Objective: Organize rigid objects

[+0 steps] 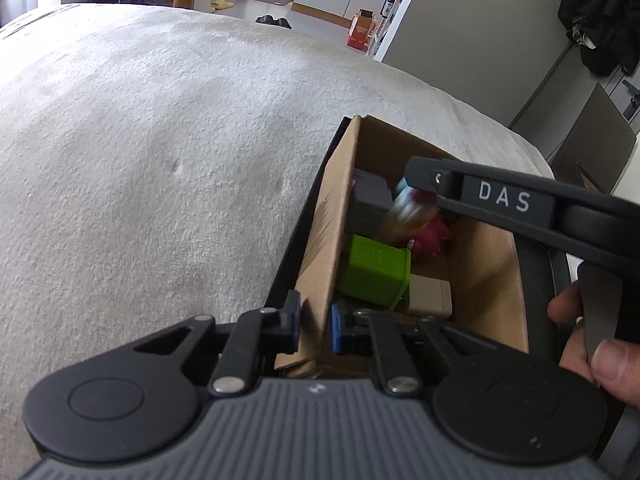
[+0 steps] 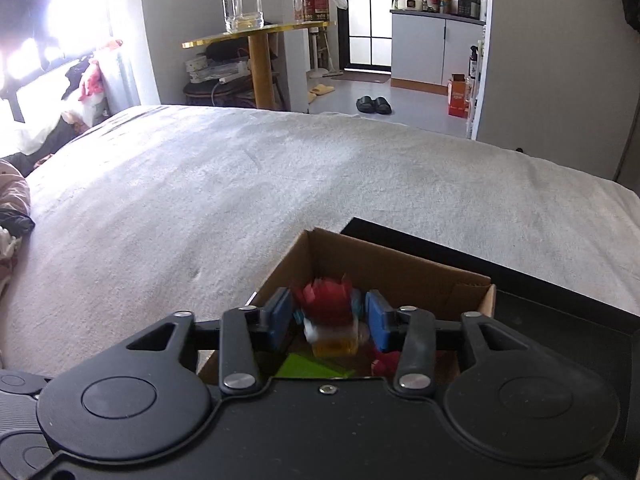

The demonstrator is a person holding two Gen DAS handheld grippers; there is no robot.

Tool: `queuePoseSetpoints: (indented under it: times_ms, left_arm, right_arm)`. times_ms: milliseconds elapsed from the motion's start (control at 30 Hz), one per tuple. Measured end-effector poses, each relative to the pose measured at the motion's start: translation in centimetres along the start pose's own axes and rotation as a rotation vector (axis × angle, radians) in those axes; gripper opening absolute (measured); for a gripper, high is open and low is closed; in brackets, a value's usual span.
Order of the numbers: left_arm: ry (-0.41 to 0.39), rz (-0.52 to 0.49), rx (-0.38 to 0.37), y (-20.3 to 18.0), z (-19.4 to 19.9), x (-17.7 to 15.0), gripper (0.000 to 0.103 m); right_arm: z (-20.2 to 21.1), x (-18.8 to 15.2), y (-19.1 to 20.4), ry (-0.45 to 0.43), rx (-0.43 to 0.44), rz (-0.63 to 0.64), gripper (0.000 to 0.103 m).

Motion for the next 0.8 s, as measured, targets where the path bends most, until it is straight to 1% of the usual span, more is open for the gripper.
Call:
queuePoseSetpoints:
  times_ms: [33,133,367,500,667,700,800]
  left_arm:
    - [0.000,0.001,0.000,0.0,0.0,0.0,0.014]
    - [0.004,0.006,-0.002,0.1,-0.1,0.1,0.014]
    - [0.003,0.005,0.008,-0.2,0.3,0.2,0.014]
    - [-0.015,0.004,0.007,-0.6,1.4,0.7,0.014]
    - [-0.049,-0.026,0.016,-1.8,3.4,1.6,0.014]
    - [-0.053,-0.035,0.019,-2.1,3.7,1.7,0.014]
    - [-0.050,-0.056,0.028,-2.9,4.4,2.1,0.018]
  right_arm:
    - [0.1,0.0,0.0,-0.003,-0.003,-0.002,0.051]
    - [0.5,-0.3,-0.2,0.009,-0.005,-0.011,0.051]
    - [2.2,-1.3,-0.7,0.025,-0.018,0.019,0.051]
    - [3.6,-1.3,-1.2,0.038,-0.025,-0.003,0.051]
    - [5.6,-1.1,-2.1,0.026,-0.038,-0.042,0.051]
    - [5.9,-1.1,-2.4,0.025,-0.042,-0.052,0.052]
    - [7.2,-1.2,-3.6,0.020,-0.054,-0.089,0.058]
Point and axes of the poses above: each gripper's, at about its wrist camera, not at the fingertips, and z roughly against the way its jaws point, y to its left, x to its top, the point moved 5 cm from there along -z, roughly the way its jaws point, and after that the axes turned 8 degrees about -z, right-handed, at the moved point
